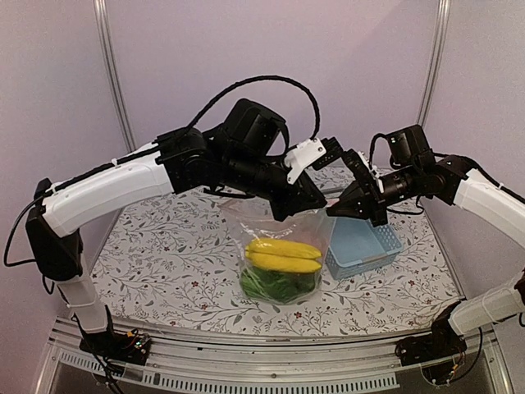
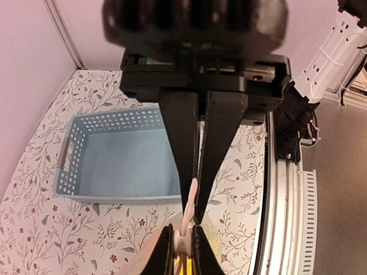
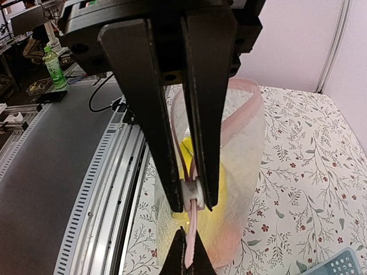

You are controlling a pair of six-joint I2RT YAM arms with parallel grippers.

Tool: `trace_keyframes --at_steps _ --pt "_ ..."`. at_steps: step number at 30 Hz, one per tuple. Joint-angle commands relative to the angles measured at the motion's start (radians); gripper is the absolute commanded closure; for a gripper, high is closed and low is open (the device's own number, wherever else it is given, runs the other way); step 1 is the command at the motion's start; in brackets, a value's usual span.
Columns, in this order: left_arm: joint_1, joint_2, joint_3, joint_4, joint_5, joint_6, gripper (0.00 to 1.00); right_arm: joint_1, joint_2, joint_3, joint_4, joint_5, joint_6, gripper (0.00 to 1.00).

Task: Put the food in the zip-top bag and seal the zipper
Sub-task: Zip the zipper of the food storage bag.

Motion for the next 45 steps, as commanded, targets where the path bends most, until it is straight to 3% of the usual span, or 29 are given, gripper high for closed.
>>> trace_keyframes --at_steps 1,17,45 --pt "0.042 -0.070 -0.063 -0.099 -0.067 -0.014 0.93 -0.033 -0.033 -0.005 0.028 -0.029 0.024 1.00" --pt "0.111 -0.314 -0.345 -0.093 -0.131 -0.048 0.93 -0.114 -0.018 -0.015 0.053 -0.012 0.026 1.00" --pt "0.173 -0.563 -0.587 -0.097 -0.197 -0.098 0.93 -0.148 0.015 0.004 0.057 -0.011 0.043 1.00"
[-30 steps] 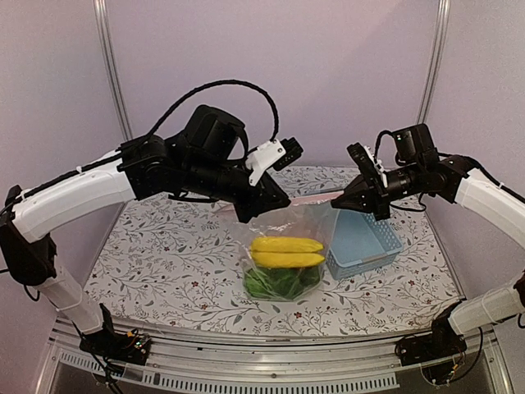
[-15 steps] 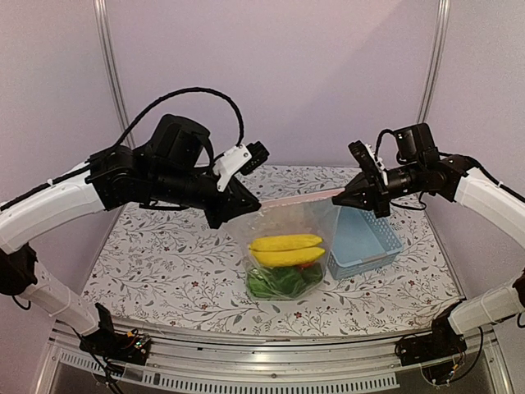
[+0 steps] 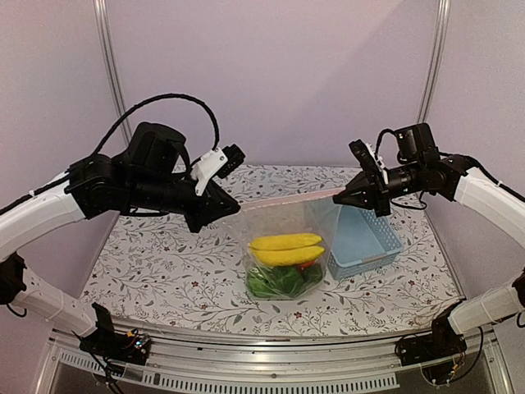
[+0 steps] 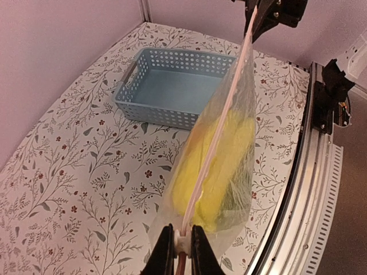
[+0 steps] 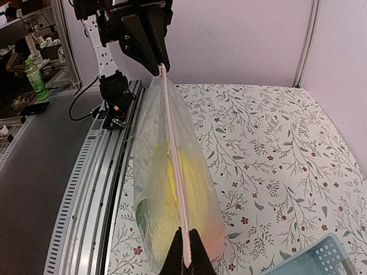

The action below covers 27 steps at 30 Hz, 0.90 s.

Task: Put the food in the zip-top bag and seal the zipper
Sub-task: Zip the zipper of the food storage bag.

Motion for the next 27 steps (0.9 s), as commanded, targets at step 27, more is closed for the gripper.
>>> trace_keyframes --at_steps 27 --pt "0.064 -0.083 -0.067 -0.122 -0.077 -0.016 0.93 -0.040 0.015 0.020 0.005 -0.007 0.021 1.00"
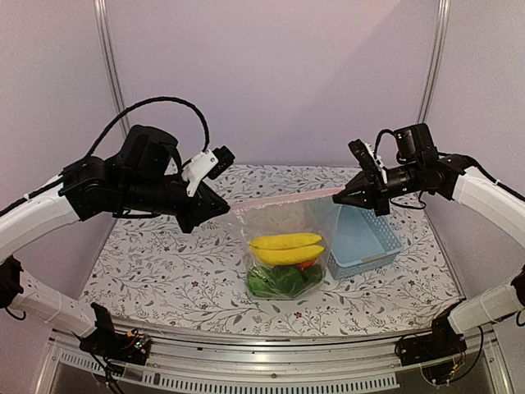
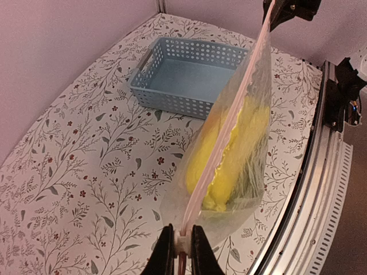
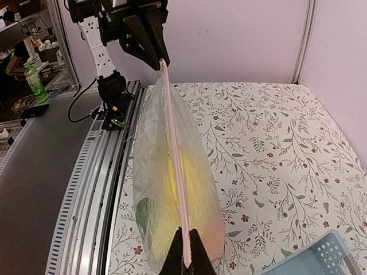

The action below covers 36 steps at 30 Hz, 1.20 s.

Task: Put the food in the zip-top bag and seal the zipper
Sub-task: Zip the zipper of the food storage bag, then place the zipper food storage bag at the center of the board.

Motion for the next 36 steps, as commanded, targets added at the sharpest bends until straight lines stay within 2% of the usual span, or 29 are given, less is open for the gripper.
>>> trace_keyframes --at_steps 1,10,12,13,15,17,19,21,26,29,32,36 --pt "0.034 -0.035 -0.033 -0.086 -0.041 -0.005 0.93 -0.028 0.001 0.018 0.003 0.000 0.012 1.00" --pt "0.037 -0.048 -0.038 -0.093 -0.044 -0.008 0.93 -0.029 0.005 0.019 0.003 -0.010 0.014 1.00" --pt "0.037 -0.045 -0.035 -0.090 -0.040 -0.006 0.90 -0.028 0.008 0.018 0.002 -0.012 0.012 1.00" --pt "0.037 -0.041 -0.032 -0.087 -0.037 -0.006 0.84 -0.028 0.008 0.018 0.003 -0.012 0.011 1.00" --pt "0.037 -0.029 -0.019 -0.076 -0.036 -0.007 0.62 -0.028 0.010 0.015 0.000 -0.015 0.007 1.00" --pt "0.036 -0.010 -0.002 -0.051 -0.021 -0.002 0.49 -0.027 0.015 0.015 -0.008 -0.019 -0.005 1.00" --pt "0.037 0.016 0.023 -0.019 -0.010 0.003 0.42 -0.027 0.023 0.017 -0.017 -0.020 -0.014 1.00" --pt "0.036 0.053 0.056 0.010 -0.004 0.012 0.40 -0.026 0.029 0.024 -0.029 -0.027 -0.025 1.00" --pt "0.037 0.155 0.133 0.032 0.107 0.048 0.39 -0.018 0.035 0.048 -0.068 -0.030 -0.049 1.00" --pt "0.034 0.226 0.178 0.021 0.200 0.057 0.45 -0.013 0.029 0.050 -0.072 -0.025 -0.055 1.00" --pt "0.027 0.284 0.205 0.014 0.271 0.058 0.52 -0.010 0.027 0.048 -0.072 -0.024 -0.054 1.00" --pt "0.020 0.348 0.241 0.011 0.283 0.058 0.70 -0.007 0.034 0.047 -0.072 -0.021 -0.055 1.00"
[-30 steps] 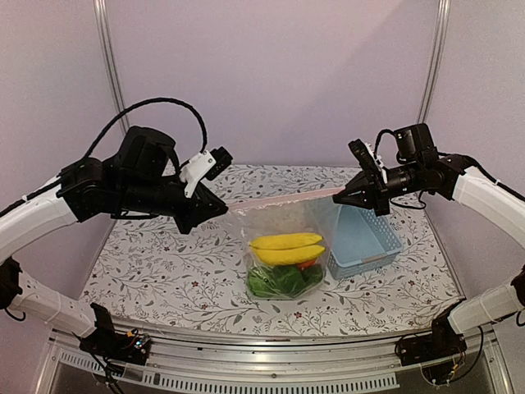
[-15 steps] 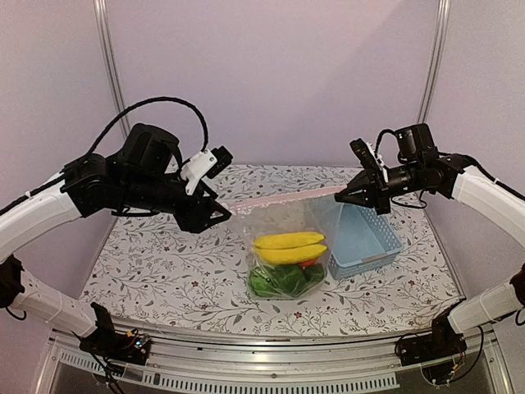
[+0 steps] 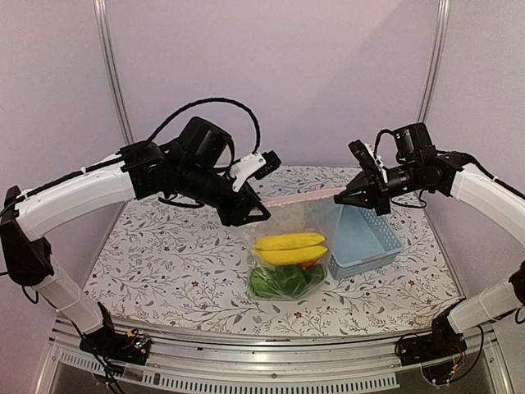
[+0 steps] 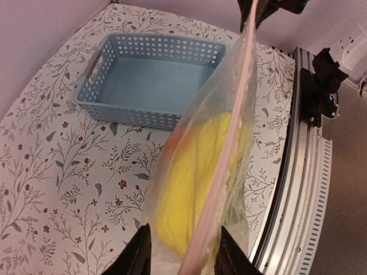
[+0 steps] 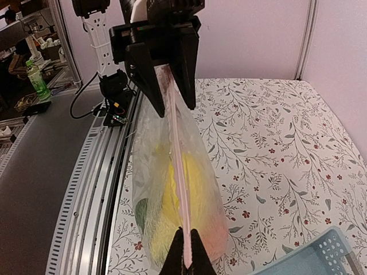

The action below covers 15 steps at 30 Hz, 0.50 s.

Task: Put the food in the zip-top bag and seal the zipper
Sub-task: Place the zipper food storage bag at the center of the board.

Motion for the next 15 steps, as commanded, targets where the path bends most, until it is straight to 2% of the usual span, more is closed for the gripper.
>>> trace_keyframes --at_steps 1,6,9,13,15 --pt "-0.003 0.059 0.056 -0.006 0.066 0.010 0.75 0.007 0.008 0.025 -0.020 -0.001 -0.010 1.00" --pt "-0.001 0.124 0.135 -0.013 0.018 0.057 1.00 0.007 0.050 0.073 -0.006 0.005 0.024 1.00" --pt "0.038 0.163 0.192 -0.013 -0.083 0.096 1.00 0.004 0.126 0.163 0.010 0.039 0.051 1.00" --pt "0.150 0.213 0.299 0.041 -0.251 0.119 1.00 -0.006 0.274 0.369 0.025 0.071 0.061 1.00" --pt "0.180 0.234 0.338 0.078 -0.275 0.167 1.00 -0.008 0.344 0.479 0.025 0.072 0.062 0.98"
